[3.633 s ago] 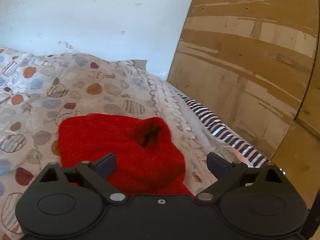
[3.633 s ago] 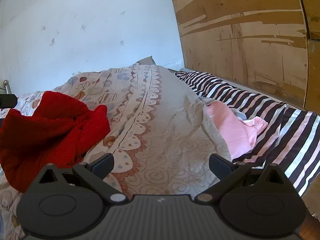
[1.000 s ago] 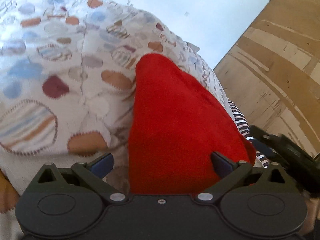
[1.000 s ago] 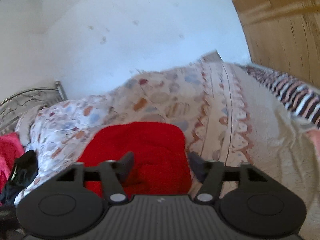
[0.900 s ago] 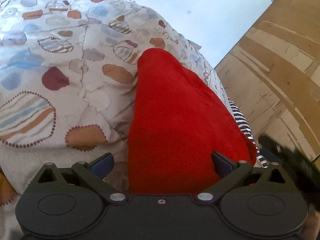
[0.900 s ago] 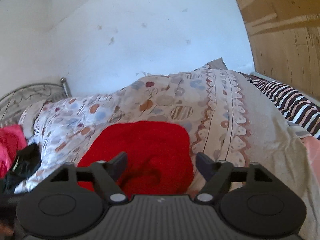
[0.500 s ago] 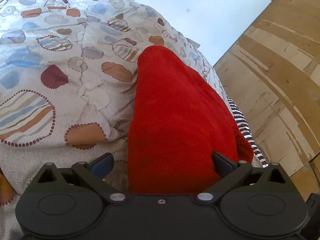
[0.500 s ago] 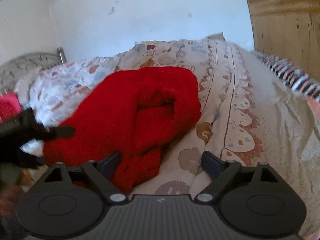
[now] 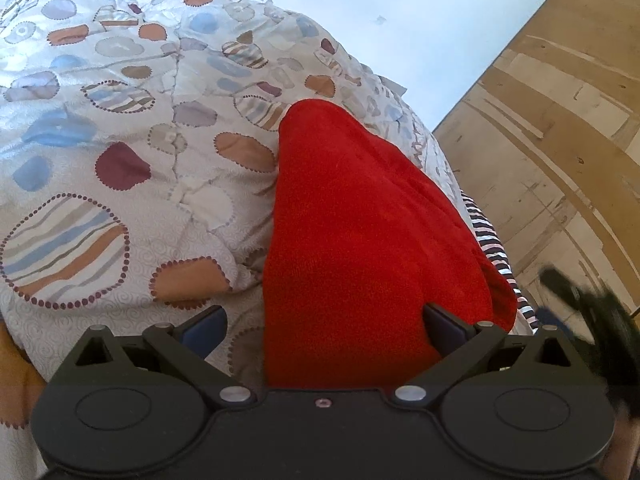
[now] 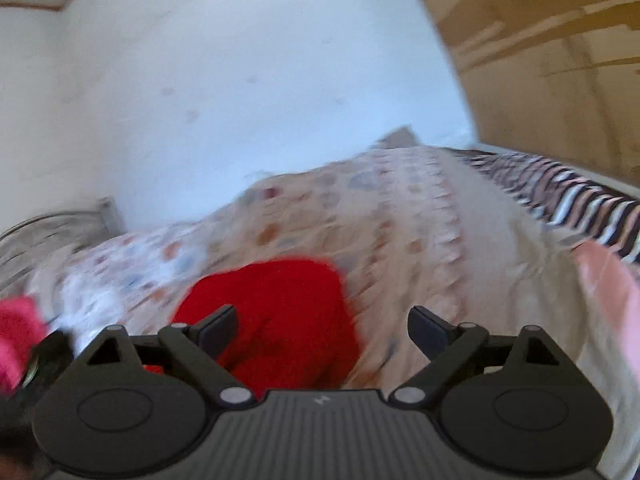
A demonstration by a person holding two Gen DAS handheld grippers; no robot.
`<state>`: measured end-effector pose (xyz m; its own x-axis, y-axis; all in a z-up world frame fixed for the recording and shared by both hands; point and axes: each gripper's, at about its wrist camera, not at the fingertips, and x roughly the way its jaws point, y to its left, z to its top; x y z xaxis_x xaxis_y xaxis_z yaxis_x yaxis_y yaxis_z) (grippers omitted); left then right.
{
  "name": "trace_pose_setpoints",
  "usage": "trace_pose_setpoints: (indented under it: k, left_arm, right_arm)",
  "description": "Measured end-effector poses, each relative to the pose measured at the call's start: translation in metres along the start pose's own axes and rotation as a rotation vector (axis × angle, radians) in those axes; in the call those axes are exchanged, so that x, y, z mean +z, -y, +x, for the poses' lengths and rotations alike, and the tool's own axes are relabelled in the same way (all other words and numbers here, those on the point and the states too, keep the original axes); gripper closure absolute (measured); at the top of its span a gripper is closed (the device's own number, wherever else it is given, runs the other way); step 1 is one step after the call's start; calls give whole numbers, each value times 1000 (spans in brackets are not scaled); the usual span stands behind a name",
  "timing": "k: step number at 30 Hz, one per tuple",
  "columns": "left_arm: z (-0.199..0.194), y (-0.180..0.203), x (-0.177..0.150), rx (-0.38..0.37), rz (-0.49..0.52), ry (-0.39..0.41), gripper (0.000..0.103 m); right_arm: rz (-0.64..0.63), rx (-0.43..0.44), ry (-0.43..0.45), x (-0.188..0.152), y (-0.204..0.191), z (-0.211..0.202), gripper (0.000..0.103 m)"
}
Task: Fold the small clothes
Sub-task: 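Smooth the folded sweater bundle with the left gripper, then grasp the red sweater bundle edge with both grippers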
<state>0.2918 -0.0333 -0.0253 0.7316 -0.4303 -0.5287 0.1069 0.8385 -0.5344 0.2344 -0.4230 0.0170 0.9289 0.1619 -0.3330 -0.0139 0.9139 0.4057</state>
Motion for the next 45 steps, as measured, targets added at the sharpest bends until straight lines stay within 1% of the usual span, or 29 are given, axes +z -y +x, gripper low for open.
trace_pose_setpoints:
  k: [2, 4, 6, 9, 12, 15, 18, 21, 24, 27, 30, 35, 39, 45]
  left_arm:
    - [-2, 1, 0, 6, 0, 3, 1]
    - [-3, 0, 1, 7, -1, 3, 1]
    - [-4, -1, 2, 6, -2, 0, 1]
    - [-5, -3, 4, 6, 3, -6, 1]
    - [-6, -4, 4, 3, 11, -13, 1]
    - [-6, -3, 5, 7, 13, -14, 1]
    - [-6, -2, 5, 14, 17, -12, 1]
    - [-7, -1, 6, 18, 10, -10, 1]
    - [-8, 0, 7, 21, 16, -10, 1]
    - [-9, 3, 6, 36, 25, -4, 1]
    - [-12, 9, 7, 59, 36, -1, 1]
    - [-15, 20, 11, 96, 101, 18, 1]
    - [-17, 24, 14, 102, 134, 18, 1]
    - [-16, 22, 15, 89, 127, 18, 1]
  right_arm:
    - [23, -40, -32, 11, 5, 24, 8]
    - [1, -57, -68, 11, 5, 45, 8]
    - [-45, -54, -116, 0, 0, 55, 8]
    - [-126, -65, -155, -29, -5, 53, 9]
    - [-179, -61, -143, -47, -10, 39, 9]
    - [-181, -49, -133, -51, -10, 30, 8]
    - [-141, -20, -124, -49, -4, 27, 5]
    - [-67, 40, -90, -44, 9, 20, 0]
    - [-4, 65, -78, -44, 21, 18, 0]
    - [13, 83, -66, -46, 24, 14, 0]
    - [17, 87, -64, -47, 25, 10, 0]
    - [5, 70, -86, -42, 20, 7, 0]
    - [-29, 62, -92, -42, 13, 3, 0]
    - [-50, 56, -116, -47, 9, 1, 0]
